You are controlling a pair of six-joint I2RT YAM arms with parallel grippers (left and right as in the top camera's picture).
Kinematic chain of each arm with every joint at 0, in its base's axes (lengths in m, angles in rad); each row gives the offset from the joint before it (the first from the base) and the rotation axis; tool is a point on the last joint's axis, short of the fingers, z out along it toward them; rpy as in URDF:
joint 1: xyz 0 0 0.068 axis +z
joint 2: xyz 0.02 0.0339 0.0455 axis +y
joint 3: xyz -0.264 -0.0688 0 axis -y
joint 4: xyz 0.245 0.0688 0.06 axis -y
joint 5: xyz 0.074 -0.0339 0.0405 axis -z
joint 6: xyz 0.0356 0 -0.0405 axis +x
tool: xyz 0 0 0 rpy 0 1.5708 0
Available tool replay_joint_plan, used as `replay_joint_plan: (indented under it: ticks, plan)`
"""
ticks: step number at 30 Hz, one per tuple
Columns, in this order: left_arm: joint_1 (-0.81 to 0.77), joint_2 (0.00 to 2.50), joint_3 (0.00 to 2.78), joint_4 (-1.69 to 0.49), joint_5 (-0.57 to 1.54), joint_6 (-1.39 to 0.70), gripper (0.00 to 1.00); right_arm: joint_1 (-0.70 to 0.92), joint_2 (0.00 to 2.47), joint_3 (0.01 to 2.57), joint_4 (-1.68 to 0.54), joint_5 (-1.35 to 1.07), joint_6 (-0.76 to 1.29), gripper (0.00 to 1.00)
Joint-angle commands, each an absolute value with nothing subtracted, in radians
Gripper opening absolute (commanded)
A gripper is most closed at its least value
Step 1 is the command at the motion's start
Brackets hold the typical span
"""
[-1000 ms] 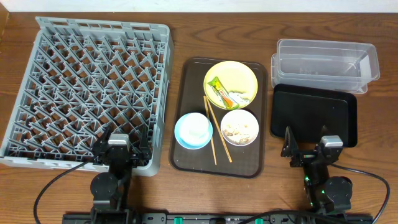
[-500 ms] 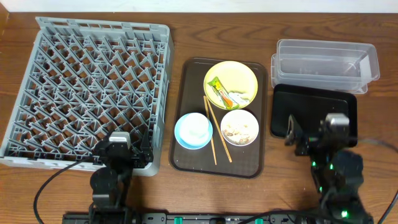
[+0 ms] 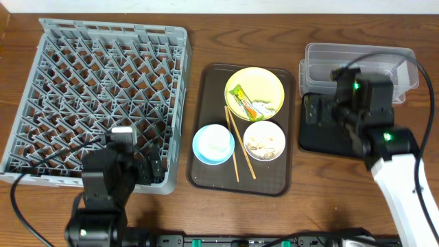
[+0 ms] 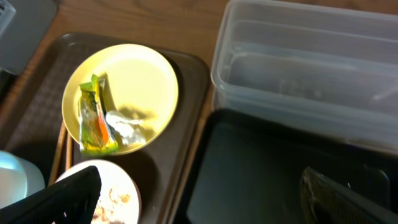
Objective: Sort waste into correct bins and load items into the dishwasher
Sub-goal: 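Reach the right gripper to the yellow plate and grasp the green wrapper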
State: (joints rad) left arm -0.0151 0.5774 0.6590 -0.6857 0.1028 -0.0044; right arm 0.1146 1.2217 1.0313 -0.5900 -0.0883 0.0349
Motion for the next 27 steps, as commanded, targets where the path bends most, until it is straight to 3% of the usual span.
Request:
replay_joint_plan:
  ticks: [1,8,20,27]
  plan:
    - [-0.019,0.635,0.743,-0.739,0.112,-0.021,0.97,0.125,1.264,1.092,-0.568,-0.168,0.002,0.99]
    - [-0.019,0.647,0.77,-0.778,0.111,-0.02,0.97,0.186,1.322,1.097,-0.422,-0.281,-0.073,0.94]
    - [-0.019,0.647,0.77,-0.778,0.112,-0.02,0.97,0.437,1.618,1.383,-0.589,-0.119,-0.111,0.96]
    - [-0.019,0.647,0.77,-0.778,0.112,-0.02,0.97,0.475,1.845,1.519,-0.609,-0.097,-0.11,0.85]
